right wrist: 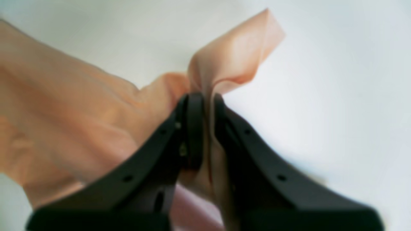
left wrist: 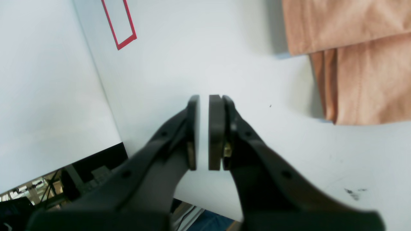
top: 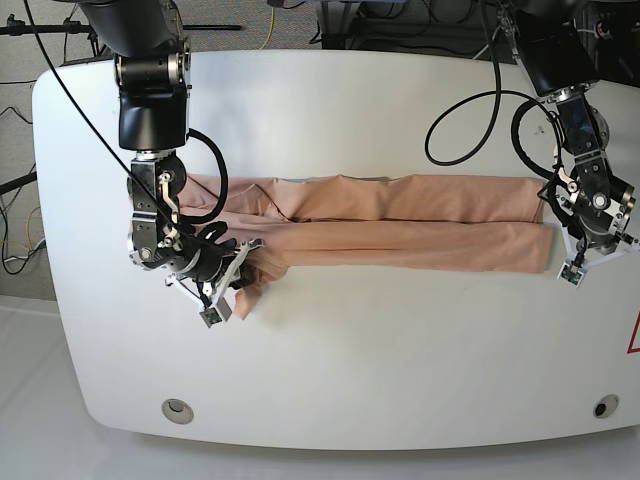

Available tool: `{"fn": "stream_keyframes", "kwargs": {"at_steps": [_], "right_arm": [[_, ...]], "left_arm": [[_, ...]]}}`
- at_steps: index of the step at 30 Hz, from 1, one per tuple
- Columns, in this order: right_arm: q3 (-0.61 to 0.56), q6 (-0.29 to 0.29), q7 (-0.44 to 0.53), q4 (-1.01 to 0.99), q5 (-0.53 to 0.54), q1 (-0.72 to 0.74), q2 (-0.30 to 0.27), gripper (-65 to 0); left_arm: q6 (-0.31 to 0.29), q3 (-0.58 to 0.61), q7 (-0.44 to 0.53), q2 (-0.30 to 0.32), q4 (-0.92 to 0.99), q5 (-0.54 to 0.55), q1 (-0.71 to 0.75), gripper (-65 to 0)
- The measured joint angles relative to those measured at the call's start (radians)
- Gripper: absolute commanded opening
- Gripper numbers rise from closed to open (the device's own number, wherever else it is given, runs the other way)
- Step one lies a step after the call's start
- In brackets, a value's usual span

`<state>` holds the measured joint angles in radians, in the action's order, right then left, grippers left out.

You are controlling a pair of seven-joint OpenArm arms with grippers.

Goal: Fold the T-shirt properly
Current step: 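Lift the hem flap with the right gripper and fold it onto the strip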

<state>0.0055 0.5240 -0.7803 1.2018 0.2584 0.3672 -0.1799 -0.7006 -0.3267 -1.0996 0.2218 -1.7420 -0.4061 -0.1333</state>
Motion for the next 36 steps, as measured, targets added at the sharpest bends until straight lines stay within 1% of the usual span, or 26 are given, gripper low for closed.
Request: {"fn": "stream_keyframes", "kwargs": {"at_steps": [5,11,14,23,28,36], "right_arm": [[0.012,0.0,-0.046,0.107,0.0,-0.052,0.003,-63.6],[0.06,0.0,-0.119,0.227,-0.002,-0.106,0.01,-63.6],[0.073,-0.003,-0.129,0.276,-0.003,-0.123,0.017,-63.6],[0.074,0.0,-0.196,0.428,0.0,-0.187,0.022,-63.6],[0.074,0.0,-0.213,0.491,-0.001,-0.221,0.022,-63.6],[0.074,0.0,-0.211,0.561,0.001,-0.29,0.022,-63.6]], "left_arm": [[0.0,0.0,0.0,0.0,0.0,0.0,0.0,-60.7],[0.0,0.0,0.0,0.0,0.0,0.0,0.0,-60.7],[0.0,0.0,0.0,0.0,0.0,0.001,0.0,-60.7],[0.0,0.002,0.0,0.0,0.0,0.004,0.0,-60.7],[0.0,0.002,0.0,0.0,0.0,0.004,0.01,-60.7],[0.0,0.002,0.0,-0.002,0.001,0.004,0.022,-60.7]]}}
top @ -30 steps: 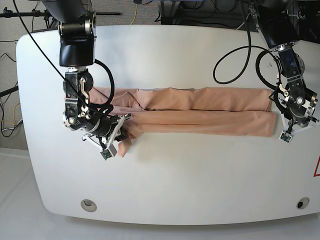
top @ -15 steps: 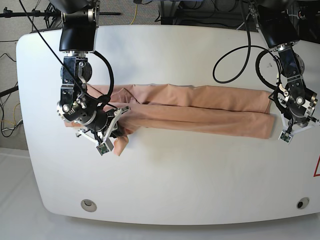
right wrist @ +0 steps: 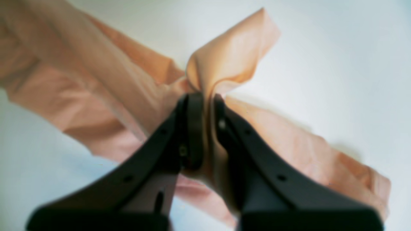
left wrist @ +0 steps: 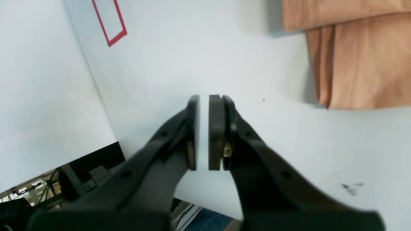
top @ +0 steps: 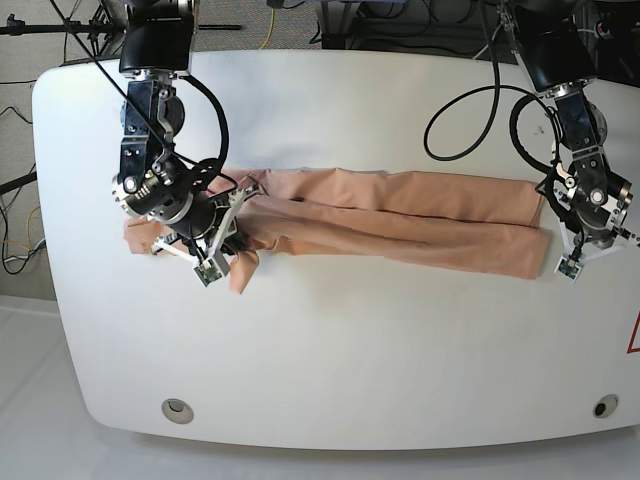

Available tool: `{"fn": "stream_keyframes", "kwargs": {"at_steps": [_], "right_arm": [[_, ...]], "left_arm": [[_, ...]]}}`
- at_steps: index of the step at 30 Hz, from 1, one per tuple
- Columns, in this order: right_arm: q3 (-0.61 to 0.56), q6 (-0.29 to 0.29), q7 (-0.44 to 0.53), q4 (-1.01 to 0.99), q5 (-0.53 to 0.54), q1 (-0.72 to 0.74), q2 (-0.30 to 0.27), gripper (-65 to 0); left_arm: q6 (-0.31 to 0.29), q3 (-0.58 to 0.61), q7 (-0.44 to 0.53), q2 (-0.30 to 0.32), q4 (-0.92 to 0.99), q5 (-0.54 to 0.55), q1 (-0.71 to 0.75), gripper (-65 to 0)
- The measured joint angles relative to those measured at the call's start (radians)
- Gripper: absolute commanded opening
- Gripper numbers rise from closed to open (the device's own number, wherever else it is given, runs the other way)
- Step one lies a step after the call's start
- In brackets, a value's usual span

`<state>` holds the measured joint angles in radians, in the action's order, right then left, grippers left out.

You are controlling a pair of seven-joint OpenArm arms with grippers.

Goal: Fold the T-shirt properly
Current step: 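Lift the hem flap with the right gripper and fold it onto the strip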

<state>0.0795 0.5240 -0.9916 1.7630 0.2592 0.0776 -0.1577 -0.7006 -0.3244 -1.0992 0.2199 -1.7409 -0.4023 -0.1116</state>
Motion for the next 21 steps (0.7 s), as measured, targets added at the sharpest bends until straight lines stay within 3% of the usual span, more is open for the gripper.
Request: {"fn": "stream_keyframes", "kwargs": {"at_steps": [21], "right_arm": [[0.0,0.0,0.003,0.007,-0.01,-0.082,-0.004,-63.7]], "left_arm": [[0.0,0.0,0.0,0.0,0.0,0.0,0.006,-60.7]]}}
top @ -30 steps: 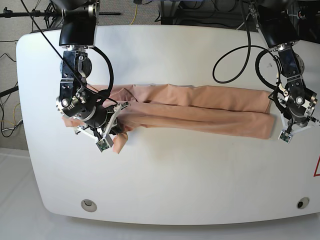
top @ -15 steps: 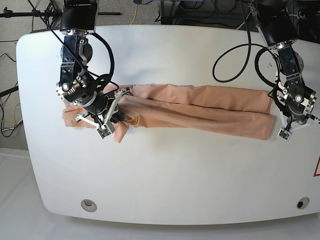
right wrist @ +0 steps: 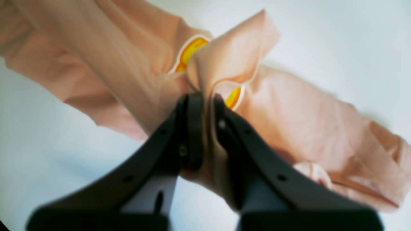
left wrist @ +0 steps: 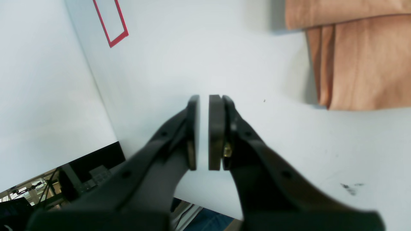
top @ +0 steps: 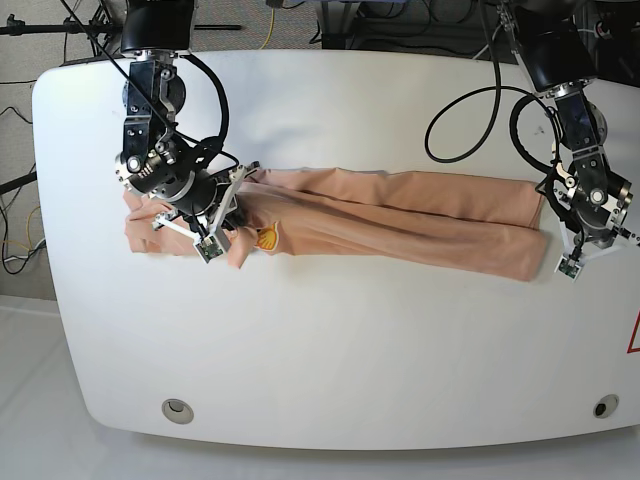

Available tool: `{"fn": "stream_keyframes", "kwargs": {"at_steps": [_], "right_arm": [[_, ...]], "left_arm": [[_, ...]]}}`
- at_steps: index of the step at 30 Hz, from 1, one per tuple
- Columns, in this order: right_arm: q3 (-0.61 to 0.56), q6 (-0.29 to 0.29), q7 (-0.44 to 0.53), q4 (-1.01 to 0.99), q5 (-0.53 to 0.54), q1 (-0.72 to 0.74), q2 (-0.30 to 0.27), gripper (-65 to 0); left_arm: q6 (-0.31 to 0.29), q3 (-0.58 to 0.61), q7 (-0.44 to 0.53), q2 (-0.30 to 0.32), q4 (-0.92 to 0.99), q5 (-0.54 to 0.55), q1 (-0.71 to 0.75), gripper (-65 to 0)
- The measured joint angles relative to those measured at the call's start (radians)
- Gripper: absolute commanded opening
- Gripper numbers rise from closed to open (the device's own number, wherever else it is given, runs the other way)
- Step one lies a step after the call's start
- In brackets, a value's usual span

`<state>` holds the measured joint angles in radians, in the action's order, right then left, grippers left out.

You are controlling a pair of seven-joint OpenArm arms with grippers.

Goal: Fold the T-shirt properly
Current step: 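Lift the hem flap with the right gripper and fold it onto the strip, then open the right gripper and release the folded hem flap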

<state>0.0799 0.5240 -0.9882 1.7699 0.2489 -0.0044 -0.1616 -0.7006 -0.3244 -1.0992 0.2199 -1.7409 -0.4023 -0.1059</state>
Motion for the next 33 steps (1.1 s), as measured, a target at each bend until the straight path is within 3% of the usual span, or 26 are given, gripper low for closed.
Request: {"fn": "stream_keyframes", "kwargs": {"at_steps": [12,19,23,29,33], "right_arm": [[0.002,0.0,0.015,-0.111,-0.002,0.005,-0.002,-63.5],[0.077,0.0,0.041,-0.122,0.001,0.01,0.002,-62.6],[0.097,-0.002,0.041,-0.123,-0.01,0.014,-0.002,-53.9],[0.097,0.0,0.041,-0.122,-0.006,0.014,-0.004,-30.4],[0.111,-0.007,0.04,-0.122,-0.006,0.012,-0.005,-26.7]], "left_arm": [[0.0,0.0,0.0,0.0,0.0,0.0,0.007,-60.7],[0.0,0.0,0.0,0.001,0.0,0.0,0.006,-60.7],[0.0,-0.001,0.0,0.0,0.0,0.0,0.006,-60.7],[0.0,-0.002,0.0,0.003,0.0,0.0,0.007,-60.7],[0.0,-0.003,0.0,0.003,0.0,0.0,0.006,-60.7]]}}
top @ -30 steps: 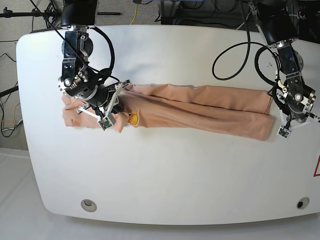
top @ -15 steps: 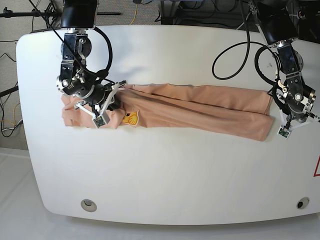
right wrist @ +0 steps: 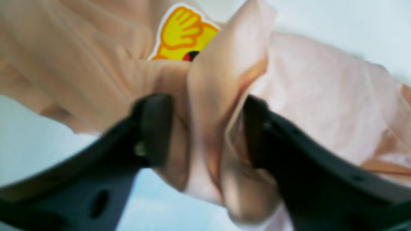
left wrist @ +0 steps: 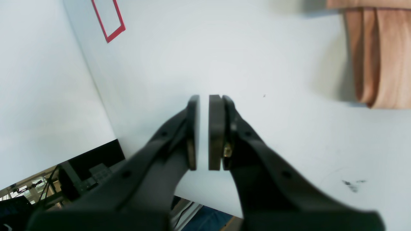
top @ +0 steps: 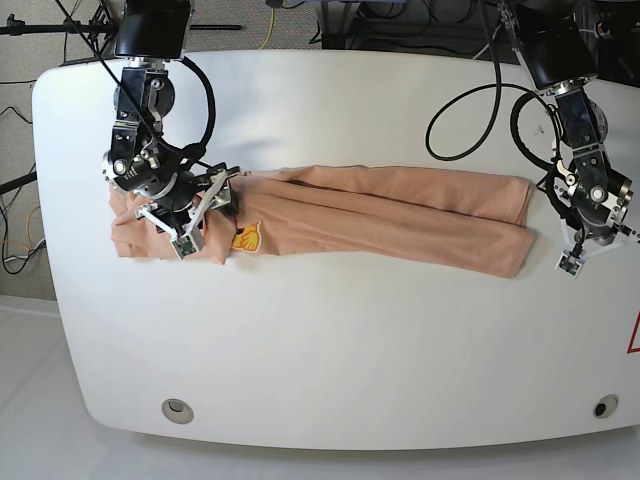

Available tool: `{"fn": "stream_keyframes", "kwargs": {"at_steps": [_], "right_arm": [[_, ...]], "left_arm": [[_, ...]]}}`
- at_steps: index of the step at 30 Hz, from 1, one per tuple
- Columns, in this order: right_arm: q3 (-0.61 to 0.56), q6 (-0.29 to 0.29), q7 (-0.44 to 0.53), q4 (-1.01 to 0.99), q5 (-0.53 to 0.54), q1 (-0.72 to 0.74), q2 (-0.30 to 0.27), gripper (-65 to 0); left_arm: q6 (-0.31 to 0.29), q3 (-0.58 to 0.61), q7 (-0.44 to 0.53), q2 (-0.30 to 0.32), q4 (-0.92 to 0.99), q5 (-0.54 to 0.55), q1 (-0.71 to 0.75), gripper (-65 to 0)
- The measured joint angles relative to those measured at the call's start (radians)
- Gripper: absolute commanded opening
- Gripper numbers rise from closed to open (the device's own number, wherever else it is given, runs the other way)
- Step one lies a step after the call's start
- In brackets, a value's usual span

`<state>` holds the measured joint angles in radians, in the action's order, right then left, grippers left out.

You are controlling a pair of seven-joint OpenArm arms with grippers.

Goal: Fold the T-shirt properly
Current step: 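Open the right gripper and release the folded hem flap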

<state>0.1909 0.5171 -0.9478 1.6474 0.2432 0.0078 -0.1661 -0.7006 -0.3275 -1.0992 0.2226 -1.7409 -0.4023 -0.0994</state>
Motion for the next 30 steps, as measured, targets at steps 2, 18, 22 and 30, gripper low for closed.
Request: {"fn": "stream_keyframes", "kwargs": {"at_steps": [2,18,22,30], "right_arm": [[0.009,-0.026,0.0,0.0,0.0,-0.001,0.0,-26.7],[0.015,-0.058,-0.005,0.058,0.003,0.023,-0.009,-26.7],[0.015,-0.057,-0.006,0.087,0.004,0.03,-0.008,-26.7],[0.012,-0.057,-0.007,0.116,0.012,0.037,-0.004,-26.7]], "left_arm": [[0.0,0.0,0.0,0.0,0.0,0.001,0.0,-60.7],[0.0,0.0,0.001,0.0,0.0,0.001,0.0,-60.7],[0.0,0.0,0.0,0.0,0.0,0.0,0.0,-60.7],[0.0,0.0,0.0,0.0,0.0,0.0,0.0,-60.7]]}}
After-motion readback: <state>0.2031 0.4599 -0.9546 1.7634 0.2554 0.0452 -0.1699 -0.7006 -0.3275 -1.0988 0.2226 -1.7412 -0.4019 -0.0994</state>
